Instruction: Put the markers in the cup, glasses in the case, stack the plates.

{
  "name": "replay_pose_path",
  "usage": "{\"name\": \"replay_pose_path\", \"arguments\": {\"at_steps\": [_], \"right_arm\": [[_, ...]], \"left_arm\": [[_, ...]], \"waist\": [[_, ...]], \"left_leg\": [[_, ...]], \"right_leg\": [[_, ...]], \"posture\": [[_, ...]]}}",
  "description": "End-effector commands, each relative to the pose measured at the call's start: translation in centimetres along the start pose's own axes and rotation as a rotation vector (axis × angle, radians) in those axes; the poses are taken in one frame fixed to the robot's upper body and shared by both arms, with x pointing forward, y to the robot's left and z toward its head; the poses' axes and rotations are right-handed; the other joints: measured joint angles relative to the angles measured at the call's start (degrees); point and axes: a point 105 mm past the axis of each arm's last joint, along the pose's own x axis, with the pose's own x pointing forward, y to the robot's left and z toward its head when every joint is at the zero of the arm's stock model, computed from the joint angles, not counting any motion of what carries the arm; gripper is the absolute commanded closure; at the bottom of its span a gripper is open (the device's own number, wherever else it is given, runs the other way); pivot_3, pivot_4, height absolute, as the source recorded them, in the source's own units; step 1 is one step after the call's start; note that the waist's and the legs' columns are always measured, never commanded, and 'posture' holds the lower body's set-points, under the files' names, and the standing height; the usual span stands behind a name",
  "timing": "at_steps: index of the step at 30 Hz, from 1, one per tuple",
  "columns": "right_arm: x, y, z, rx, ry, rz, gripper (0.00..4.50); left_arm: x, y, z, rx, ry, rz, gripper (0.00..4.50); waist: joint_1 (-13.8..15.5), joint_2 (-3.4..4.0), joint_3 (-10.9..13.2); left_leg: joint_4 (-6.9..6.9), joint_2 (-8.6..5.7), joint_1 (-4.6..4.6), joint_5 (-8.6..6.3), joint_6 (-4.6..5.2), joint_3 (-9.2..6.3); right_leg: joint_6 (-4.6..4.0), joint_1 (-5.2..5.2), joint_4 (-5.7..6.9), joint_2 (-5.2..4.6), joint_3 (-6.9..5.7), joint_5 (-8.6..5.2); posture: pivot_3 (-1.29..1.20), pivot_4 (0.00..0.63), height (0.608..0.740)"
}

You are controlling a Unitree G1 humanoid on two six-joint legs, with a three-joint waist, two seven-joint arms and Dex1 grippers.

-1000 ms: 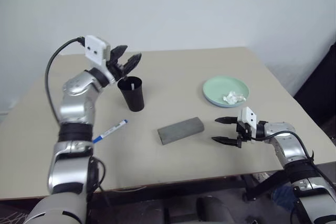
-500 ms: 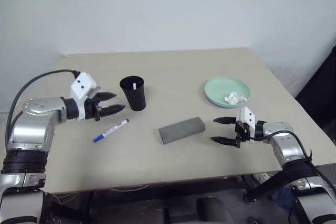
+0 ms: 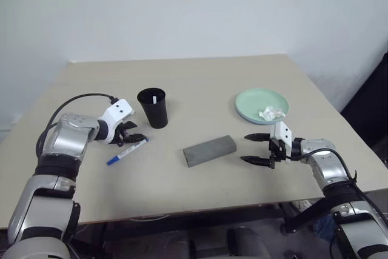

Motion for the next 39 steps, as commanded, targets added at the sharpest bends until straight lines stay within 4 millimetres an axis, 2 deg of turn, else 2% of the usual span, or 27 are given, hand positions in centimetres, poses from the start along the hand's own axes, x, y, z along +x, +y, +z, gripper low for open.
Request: {"name": "replay_pose_path", "arguments": {"at_steps": [1, 14, 17, 23, 24, 29, 33, 39], "right_arm": [[-0.4, -0.6, 1.2, -0.045, -0.025, -0.029, 0.50], [-0.6, -0.5, 1.0, -0.039, -0.022, -0.036, 0.50], [-0.5, -0.4, 1.0, -0.039, -0.023, -0.036, 0.50], [-0.5, -0.5, 1.0, -0.038, -0.023, -0.034, 0.50], [-0.4, -0.5, 1.0, -0.039, -0.023, -0.034, 0.50], [-0.5, -0.7, 1.0, -0.039, -0.020, -0.034, 0.50], [-0.5, -0.7, 0.9, -0.039, -0.018, -0.034, 0.50], [-0.5, -0.8, 0.8, -0.040, -0.016, -0.034, 0.50]], "left_arm": [[0.4, 0.4, 0.3, 0.061, 0.047, 0.004, 1.60], [1.9, 0.0, -1.3, 0.094, 0.138, -0.029, 1.60], [1.9, 0.0, -1.5, 0.096, 0.142, -0.033, 2.17], [1.6, 0.2, -1.1, 0.094, 0.119, -0.028, 4.20], [1.5, 0.2, -0.9, 0.093, 0.110, -0.029, 4.40], [1.3, 0.3, -0.4, 0.095, 0.085, -0.028, 4.39], [1.3, -0.5, 1.1, 0.114, 0.010, -0.081, 4.39], [0.2, -5.3, 4.4, 0.214, -0.189, -0.306, 4.39]], "waist": [[-0.02, 0.00, 0.00], [0.04, -0.01, -0.01], [0.03, 0.00, -0.01], [0.02, 0.00, -0.01], [0.03, 0.00, -0.01], [0.03, 0.00, -0.01], [0.04, -0.01, 0.00], [0.01, -0.01, 0.00]], "left_leg": [[0.00, 0.00, 0.00, 0.00, 0.00, 0.00], [0.02, 0.00, 0.06, 0.00, 0.01, 0.00], [0.03, 0.01, 0.08, 0.00, -0.01, 0.01], [0.10, 0.02, 0.07, -0.05, -0.11, -0.01], [0.10, 0.02, 0.08, -0.05, -0.11, -0.01], [0.10, 0.02, 0.05, -0.03, -0.07, -0.01], [0.10, 0.02, 0.00, 0.01, 0.00, -0.01], [0.09, 0.00, -0.12, -0.04, 0.06, 0.00]], "right_leg": [[0.00, 0.00, 0.00, 0.01, 0.00, 0.00], [0.00, 0.03, 0.06, -0.03, 0.02, 0.00], [0.00, 0.04, 0.09, -0.04, 0.02, 0.00], [0.00, 0.03, 0.14, -0.03, 0.01, 0.00], [0.00, 0.03, 0.14, -0.04, 0.01, 0.00], [0.00, 0.01, 0.13, -0.03, 0.01, 0.00], [0.00, -0.02, 0.11, -0.03, 0.01, 0.00], [-0.01, -0.15, 0.08, -0.05, 0.06, 0.00]], "posture": [[0.00, 0.000, 0.740], [0.00, 0.000, 0.740], [0.00, 0.000, 0.740], [0.00, 0.000, 0.740], [0.00, 0.000, 0.740], [0.00, 0.000, 0.740], [0.00, 0.000, 0.740], [0.00, 0.000, 0.740]]}}
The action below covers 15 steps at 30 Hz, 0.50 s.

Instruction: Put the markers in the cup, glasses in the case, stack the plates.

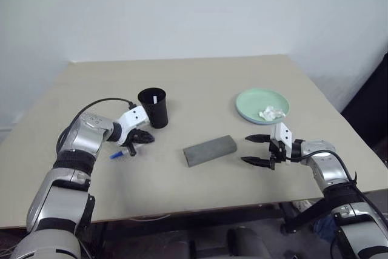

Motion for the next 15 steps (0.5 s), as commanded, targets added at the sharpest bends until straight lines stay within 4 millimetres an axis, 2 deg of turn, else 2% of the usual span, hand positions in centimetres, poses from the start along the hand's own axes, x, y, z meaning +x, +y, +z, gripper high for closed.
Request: {"name": "replay_pose_path", "arguments": {"at_steps": [1, 4, 7, 11, 15], "right_arm": [[-0.4, -0.7, 1.2, -0.048, -0.021, -0.016, 0.50], [-0.3, -0.6, 1.1, -0.048, -0.020, -0.014, 0.50], [-0.3, -0.6, 1.0, -0.049, -0.018, -0.011, 0.50], [-0.4, -0.6, 1.1, -0.053, -0.020, -0.011, 0.50], [-0.4, -0.5, 1.1, -0.054, -0.022, -0.010, 0.50]], "left_arm": [[-1.0, -1.5, 3.7, 0.090, -0.151, -0.064, 4.39], [-1.2, -2.2, 6.5, 0.096, -0.270, -0.080, 4.39], [-1.8, -2.3, 10.0, 0.090, -0.430, -0.063, 4.39], [-3.5, -0.4, 15.6, 0.036, -0.700, 0.062, 4.39], [-5.0, 1.9, 18.5, 0.031, -0.849, 0.221, 4.39]], "waist": [[0.00, 0.00, 0.00], [0.08, -0.01, 0.01], [0.05, 0.00, 0.01], [0.04, -0.02, 0.01], [-0.18, -0.01, 0.00]], "left_leg": [[0.00, 0.00, -0.04, 0.00, 0.00, 0.01], [0.01, 0.00, -0.07, 0.01, 0.01, -0.01], [0.05, -0.02, -0.04, 0.02, 0.02, -0.02], [0.15, -0.02, 0.06, 0.03, 0.03, -0.08], [0.16, -0.03, 0.16, 0.03, 0.04, -0.08]], "right_leg": [[0.00, -0.03, -0.01, 0.01, 0.00, 0.00], [0.00, -0.06, 0.00, 0.02, -0.01, 0.00], [0.00, 0.00, 0.01, 0.02, 0.00, 0.00], [0.01, 0.18, -0.01, 0.04, -0.01, 0.00], [0.01, 0.27, -0.02, 0.07, 0.02, 0.01]], "posture": [[0.00, 0.000, 0.740], [0.00, 0.000, 0.740], [0.00, 0.000, 0.740], [0.00, 0.000, 0.740], [0.00, 0.000, 0.740]]}}
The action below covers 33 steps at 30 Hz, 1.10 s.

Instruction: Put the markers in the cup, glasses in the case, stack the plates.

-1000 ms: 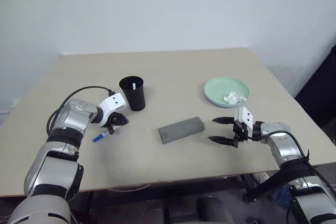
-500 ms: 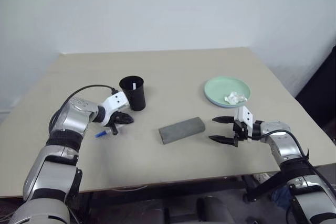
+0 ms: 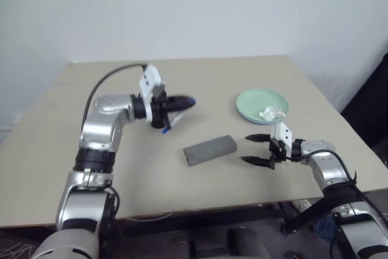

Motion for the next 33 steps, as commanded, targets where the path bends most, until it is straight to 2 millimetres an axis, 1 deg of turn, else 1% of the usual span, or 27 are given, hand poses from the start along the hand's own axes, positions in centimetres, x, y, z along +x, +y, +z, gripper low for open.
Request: {"name": "replay_pose_path", "arguments": {"at_steps": [1, 3, 5, 7, 9, 12, 17, 21, 26, 28, 30, 33], "right_arm": [[-0.4, -0.5, 1.2, -0.053, -0.022, -0.010, 0.50], [-0.4, -0.5, 1.2, -0.054, -0.021, -0.012, 0.50], [-0.5, -0.5, 1.2, -0.054, -0.021, -0.013, 0.50], [-0.6, -0.6, 1.2, -0.054, -0.021, -0.015, 0.50], [-0.6, -0.6, 1.2, -0.052, -0.020, -0.016, 0.50], [-0.6, -0.5, 1.2, -0.050, -0.020, -0.016, 0.50], [-0.6, -0.4, 1.2, -0.047, -0.022, -0.016, 0.50], [-0.6, -0.4, 1.3, -0.046, -0.022, -0.014, 0.50], [-0.5, -0.4, 1.3, -0.046, -0.022, -0.011, 0.50], [-0.5, -0.4, 1.4, -0.046, -0.022, -0.010, 0.50], [-0.5, -0.3, 1.4, -0.046, -0.023, -0.010, 0.50], [-0.5, -0.3, 1.4, -0.045, -0.023, -0.010, 0.50]], "left_arm": [[-0.2, 3.2, 3.0, 0.073, -0.133, 0.194, 4.39], [-0.4, 5.3, 3.6, 0.124, -0.147, 0.324, 4.39], [-0.8, 7.2, 3.5, 0.190, -0.122, 0.450, 4.39], [-1.3, 8.5, 3.4, 0.240, -0.110, 0.543, 4.39], [-1.8, 9.4, 3.3, 0.276, -0.114, 0.616, 4.39], [-2.3, 9.9, 2.5, 0.274, -0.134, 0.684, 4.39], [-3.0, 10.2, 1.0, 0.235, -0.159, 0.744, 4.39], [-3.5, 10.4, 0.6, 0.214, -0.186, 0.772, 4.39], [-3.6, 10.3, 0.2, 0.201, -0.198, 0.774, 4.39], [-3.5, 10.2, -0.1, 0.188, -0.198, 0.772, 3.68], [-3.4, 10.2, -0.2, 0.180, -0.203, 0.770, 3.13], [-3.4, 10.2, -0.2, 0.178, -0.210, 0.774, 2.12]], "waist": [[-0.11, 0.02, -0.01], [-0.10, 0.01, 0.00], [-0.10, 0.01, 0.00], [-0.03, 0.01, 0.00], [0.02, 0.01, 0.00], [0.06, 0.01, 0.00], [0.12, 0.00, 0.00], [0.10, -0.01, 0.00], [0.08, -0.01, -0.01], [0.08, -0.01, 0.00], [0.09, -0.01, -0.01], [0.09, -0.01, -0.01]], "left_leg": [[-0.02, 0.00, 0.03, 0.00, 0.00, 0.01], [-0.02, 0.01, 0.06, 0.00, 0.00, -0.01], [-0.02, 0.01, 0.08, 0.02, -0.02, -0.02], [-0.02, 0.01, 0.07, 0.03, -0.03, -0.01], [-0.02, 0.01, 0.05, 0.03, -0.03, 0.00], [-0.03, -0.01, 0.00, 0.00, -0.03, 0.00], [-0.04, -0.01, -0.05, -0.02, -0.01, 0.00], [-0.04, -0.01, -0.04, -0.02, -0.01, 0.01], [-0.04, 0.00, -0.02, -0.02, -0.02, 0.02], [-0.04, 0.00, -0.03, -0.02, -0.02, 0.02], [-0.04, 0.00, -0.03, -0.02, -0.02, 0.02], [-0.04, 0.00, -0.03, -0.02, -0.02, 0.02]], "right_leg": [[0.00, 0.02, 0.01, 0.01, 0.02, 0.00], [0.00, 0.03, 0.03, 0.06, 0.02, 0.00], [0.00, 0.04, 0.05, 0.08, 0.02, 0.00], [0.00, 0.05, 0.05, 0.08, 0.03, 0.00], [0.01, 0.05, 0.01, 0.06, 0.02, 0.01], [0.02, 0.04, -0.04, 0.03, 0.01, 0.02], [0.02, 0.02, -0.08, 0.02, -0.03, 0.02], [0.03, 0.03, -0.08, 0.02, -0.03, 0.02], [0.03, 0.03, -0.06, 0.02, -0.03, 0.02], [0.02, 0.03, -0.06, 0.02, -0.04, 0.02], [0.03, 0.03, -0.07, 0.02, -0.04, 0.02], [0.03, 0.03, -0.07, 0.02, -0.04, 0.02]], "posture": [[0.00, 0.000, 0.740], [0.00, 0.000, 0.740], [0.00, 0.000, 0.740], [0.00, 0.000, 0.740], [0.00, 0.000, 0.740], [0.00, 0.000, 0.740], [0.00, 0.000, 0.740], [0.00, 0.000, 0.740], [0.00, 0.000, 0.740], [0.00, 0.000, 0.740], [0.00, 0.000, 0.740], [0.00, 0.000, 0.740]]}}
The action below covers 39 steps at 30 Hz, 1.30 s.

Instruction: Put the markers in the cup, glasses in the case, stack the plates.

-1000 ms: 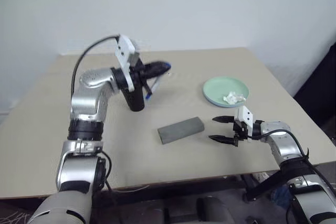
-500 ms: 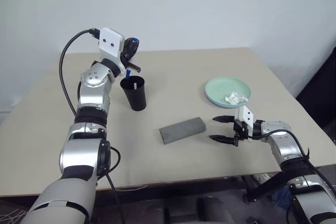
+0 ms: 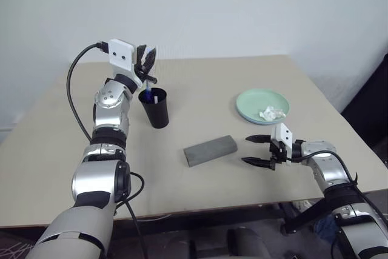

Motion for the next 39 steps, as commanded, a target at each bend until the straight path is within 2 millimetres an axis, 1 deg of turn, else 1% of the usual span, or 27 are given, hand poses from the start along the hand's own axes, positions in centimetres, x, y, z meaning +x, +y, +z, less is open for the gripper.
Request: {"name": "replay_pose_path", "arguments": {"at_steps": [1, 9, 13, 15, 17, 18, 19, 21, 23, 26, 29, 31, 34, 37, 39], "right_arm": [[-0.5, -0.5, 1.4, -0.048, -0.026, -0.014, 0.50], [-0.6, -0.5, 1.4, -0.045, -0.026, -0.019, 0.50], [-0.8, -0.7, 1.5, -0.046, -0.031, -0.033, 0.50], [-1.2, -1.1, 1.8, -0.047, -0.041, -0.053, 0.50], [-1.6, -1.5, 2.2, -0.034, -0.058, -0.072, 0.50], [-1.9, -1.7, 2.3, -0.028, -0.062, -0.076, 0.50], [-2.2, -1.9, 2.6, -0.019, -0.074, -0.085, 0.50], [-3.0, -2.7, 3.5, 0.007, -0.103, -0.108, 0.50], [-3.6, -3.2, 4.0, 0.020, -0.115, -0.120, 0.50], [-4.3, -3.8, 4.4, 0.035, -0.118, -0.125, 0.50], [-4.9, -4.3, 4.5, 0.045, -0.117, -0.129, 0.50], [-5.2, -4.6, 4.5, 0.044, -0.111, -0.135, 0.50], [-5.7, -5.0, 4.7, 0.041, -0.110, -0.146, 0.50], [-5.6, -5.1, 4.5, 0.047, -0.110, -0.155, 0.50], [-5.3, -4.9, 4.3, 0.060, -0.114, -0.155, 0.50]], "left_arm": [[0.3, 0.3, 1.5, -0.001, -0.067, 0.017, 1.76], [0.3, 0.6, 1.8, -0.022, -0.070, 0.007, 1.76], [-0.5, 2.0, 2.2, -0.087, -0.060, 0.018, 1.76], [-1.6, 2.0, 2.6, -0.131, -0.069, -0.050, 1.76], [-3.4, 1.6, 2.7, -0.156, -0.052, -0.140, 1.76], [-4.0, 1.3, 2.7, -0.165, -0.041, -0.167, 1.76], [-5.1, 0.9, 2.6, -0.175, -0.020, -0.209, 1.76], [-8.5, -0.2, 1.8, -0.197, 0.062, -0.313, 1.76], [-11.2, -1.4, 0.9, -0.218, 0.151, -0.380, 1.76], [-14.3, -2.9, -1.4, -0.188, 0.281, -0.438, 1.76], [-15.9, -4.1, -3.3, -0.152, 0.356, -0.462, 1.76], [-16.5, -4.5, -4.4, -0.123, 0.382, -0.454, 1.76], [-16.3, -5.1, -4.6, -0.118, 0.366, -0.437, 1.76], [-16.3, -5.2, -4.6, -0.119, 0.345, -0.420, 1.76], [-16.5, -5.1, -4.9, -0.115, 0.350, -0.403, 1.76]], "waist": [[0.00, 0.00, 0.00], [-0.01, 0.00, 0.00], [-0.10, 0.00, 0.00], [-0.39, 0.01, -0.01], [-0.39, 0.01, 0.00], [-0.38, 0.02, 0.00], [-0.34, 0.02, 0.00], [-0.41, 0.02, 0.00], [-0.35, 0.03, 0.01], [0.03, 0.02, 0.01], [0.25, 0.03, 0.01], [0.22, 0.04, 0.01], [0.04, 0.04, 0.01], [-0.06, 0.05, 0.01], [-0.17, 0.07, 0.00]], "left_leg": [[0.00, 0.00, 0.00, 0.00, 0.00, 0.00], [0.00, 0.00, 0.01, 0.00, 0.00, 0.01], [0.00, 0.00, 0.01, 0.00, 0.00, 0.00], [-0.01, 0.02, 0.01, -0.02, -0.02, 0.01], [-0.06, 0.05, 0.05, -0.05, -0.07, 0.04], [-0.09, 0.06, 0.05, -0.05, -0.08, 0.04], [-0.10, 0.06, 0.06, -0.05, -0.09, 0.04], [-0.11, 0.06, 0.04, -0.06, -0.09, 0.03], [-0.12, 0.11, 0.05, -0.08, -0.11, 0.05], [-0.11, 0.11, 0.06, -0.11, -0.18, 0.04], [-0.10, 0.15, 0.08, -0.14, -0.37, -0.02], [-0.09, 0.18, 0.08, -0.13, -0.38, 0.02], [-0.09, 0.14, 0.08, -0.13, -0.38, 0.03], [-0.10, 0.14, 0.07, -0.13, -0.39, 0.07], [-0.13, 0.17, 0.07, -0.11, -0.34, 0.12]], "right_leg": [[0.00, 0.00, 0.00, 0.00, 0.00, 0.00], [0.00, 0.00, 0.01, 0.00, 0.00, 0.00], [0.00, 0.00, 0.00, 0.00, 0.00, 0.00], [0.00, -0.02, 0.01, 0.01, 0.00, 0.00], [0.00, -0.03, 0.04, 0.02, 0.02, 0.00], [0.00, -0.06, 0.03, 0.02, 0.02, 0.00], [0.00, -0.07, 0.06, 0.02, 0.04, 0.00], [-0.02, -0.08, 0.06, 0.02, 0.03, -0.01], [-0.02, -0.15, 0.06, 0.01, 0.11, -0.01], [-0.04, -0.11, 0.05, -0.02, 0.02, -0.02], [-0.05, -0.02, 0.04, -0.09, -0.09, -0.04], [-0.05, -0.02, 0.04, -0.14, -0.09, -0.03], [-0.05, -0.06, 0.03, -0.12, -0.09, -0.03], [-0.05, -0.09, 0.07, -0.08, -0.09, -0.03], [-0.06, -0.14, 0.08, -0.04, -0.08, -0.03]], "posture": [[0.00, 0.000, 0.740], [0.00, 0.000, 0.740], [0.00, 0.000, 0.740], [0.00, 0.000, 0.740], [0.00, 0.000, 0.740], [0.00, 0.000, 0.740], [0.00, 0.000, 0.740], [0.00, 0.000, 0.740], [0.00, 0.000, 0.740], [0.00, 0.000, 0.740], [0.00, 0.000, 0.740], [0.00, 0.000, 0.740], [0.00, 0.000, 0.740], [0.00, 0.000, 0.740], [0.00, 0.000, 0.740]]}}
